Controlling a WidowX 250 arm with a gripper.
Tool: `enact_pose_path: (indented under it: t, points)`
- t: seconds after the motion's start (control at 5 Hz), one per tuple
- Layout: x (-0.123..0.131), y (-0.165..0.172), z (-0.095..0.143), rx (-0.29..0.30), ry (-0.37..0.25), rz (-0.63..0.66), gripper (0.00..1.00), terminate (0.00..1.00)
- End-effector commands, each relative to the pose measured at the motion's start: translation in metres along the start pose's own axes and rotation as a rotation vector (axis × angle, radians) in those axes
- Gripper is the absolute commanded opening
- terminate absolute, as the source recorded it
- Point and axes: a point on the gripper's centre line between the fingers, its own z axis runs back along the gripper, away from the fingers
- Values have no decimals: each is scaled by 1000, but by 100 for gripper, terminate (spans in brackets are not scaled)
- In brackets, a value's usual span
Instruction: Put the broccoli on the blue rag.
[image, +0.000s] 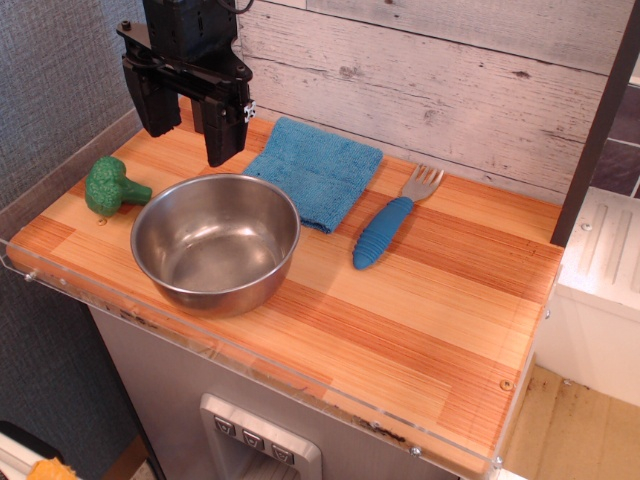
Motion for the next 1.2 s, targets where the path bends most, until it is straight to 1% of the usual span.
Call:
enact_pose_path:
  t: [0.0,0.2,0.4,0.6,0.8,1.0]
  points:
    - [0,0,0,0,0,0,100,0]
    - [-9,38,-6,39,-28,32,100,0]
    - [-20,75,-13,56,-39,82,100,0]
    - [-34,104,-16,84,-63,106,100,0]
    - [-40,116,-30,94,-40,108,100,0]
    - [-39,124,-41,114,-61,126,100,0]
